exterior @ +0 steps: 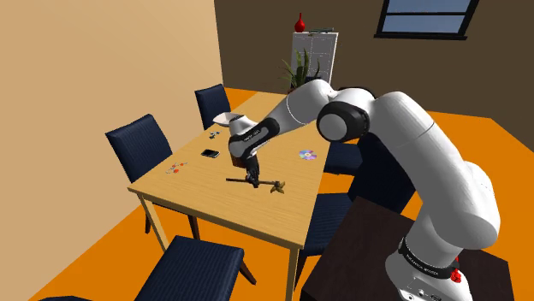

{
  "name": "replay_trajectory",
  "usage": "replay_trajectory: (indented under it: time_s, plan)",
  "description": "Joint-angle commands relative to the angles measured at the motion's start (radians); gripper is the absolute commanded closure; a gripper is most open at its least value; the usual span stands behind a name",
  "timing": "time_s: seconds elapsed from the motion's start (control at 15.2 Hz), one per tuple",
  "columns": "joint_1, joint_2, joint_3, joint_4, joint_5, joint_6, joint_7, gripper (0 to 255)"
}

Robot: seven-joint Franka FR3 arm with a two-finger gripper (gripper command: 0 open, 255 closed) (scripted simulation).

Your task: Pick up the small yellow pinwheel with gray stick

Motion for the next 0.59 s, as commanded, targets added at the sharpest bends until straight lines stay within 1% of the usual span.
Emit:
replay_trajectory:
  time_s: [0.0, 0.4, 0.53]
  plan:
    - [0.001, -0.018, 0.0, -0.005, 0.0, -0.013, 0.0, 255]
    - [0.002, -0.071, -0.002, -0.011, -0.002, -0.06, -0.002, 255]
    - [0.002, -0.072, -0.002, -0.012, -0.002, -0.061, -0.002, 255]
